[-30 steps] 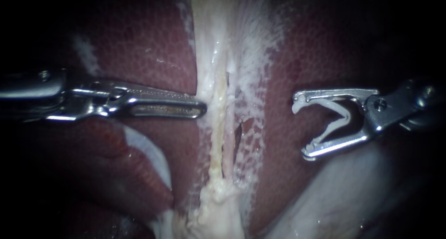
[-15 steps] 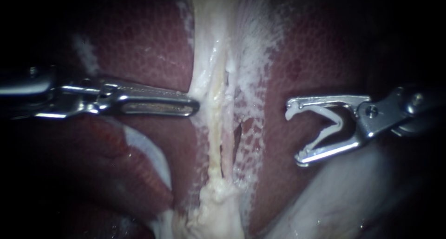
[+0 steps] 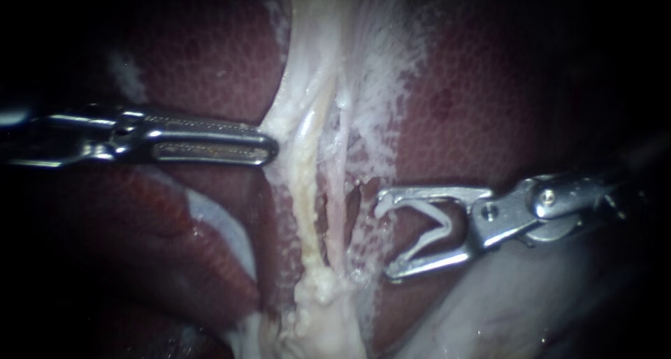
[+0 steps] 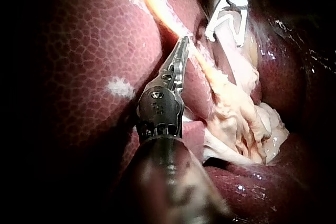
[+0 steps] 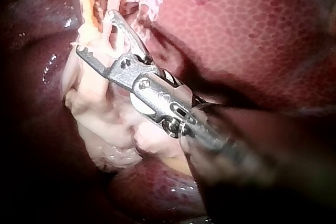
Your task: Clipping first clip left tube
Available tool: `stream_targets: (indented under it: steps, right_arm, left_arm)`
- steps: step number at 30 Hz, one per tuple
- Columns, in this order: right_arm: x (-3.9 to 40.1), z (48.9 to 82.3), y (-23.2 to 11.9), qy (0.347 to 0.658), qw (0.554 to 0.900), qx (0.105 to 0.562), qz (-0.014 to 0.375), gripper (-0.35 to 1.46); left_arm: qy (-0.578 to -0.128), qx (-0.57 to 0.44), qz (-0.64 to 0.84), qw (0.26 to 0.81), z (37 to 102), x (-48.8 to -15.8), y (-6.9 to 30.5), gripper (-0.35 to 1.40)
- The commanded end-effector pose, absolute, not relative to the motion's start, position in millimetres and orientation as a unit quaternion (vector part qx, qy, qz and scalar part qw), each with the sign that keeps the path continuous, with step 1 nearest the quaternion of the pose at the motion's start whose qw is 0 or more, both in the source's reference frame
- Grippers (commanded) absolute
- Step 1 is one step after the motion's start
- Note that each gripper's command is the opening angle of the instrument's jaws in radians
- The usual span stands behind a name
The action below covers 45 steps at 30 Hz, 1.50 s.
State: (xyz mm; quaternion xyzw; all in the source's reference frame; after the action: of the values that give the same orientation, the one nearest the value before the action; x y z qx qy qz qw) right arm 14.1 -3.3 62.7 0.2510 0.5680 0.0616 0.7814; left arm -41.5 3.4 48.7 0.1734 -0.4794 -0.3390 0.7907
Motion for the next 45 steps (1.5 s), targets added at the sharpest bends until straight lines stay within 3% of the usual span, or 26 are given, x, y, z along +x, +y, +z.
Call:
stream_targets:
  steps: [1, 25, 45]
  right_arm:
    - [14.5, 63.0, -3.6, 0.568, 0.780, 0.254, 0.063, 0.60]
    - [20.7, 68.1, -6.2, 0.551, 0.786, 0.276, 0.052, 0.60]
    - [23.7, 66.6, -7.7, 0.544, 0.774, 0.319, 0.044, 0.58]
  left_arm:
    - [-0.479, 0.172, -0.339, 0.791, 48.6, -41.5, 3.3, -0.35]
    - [-0.480, 0.170, -0.338, 0.791, 47.3, -42.0, 2.7, -0.35]
    - [-0.480, 0.170, -0.338, 0.791, 47.5, -42.1, 2.9, -0.35]
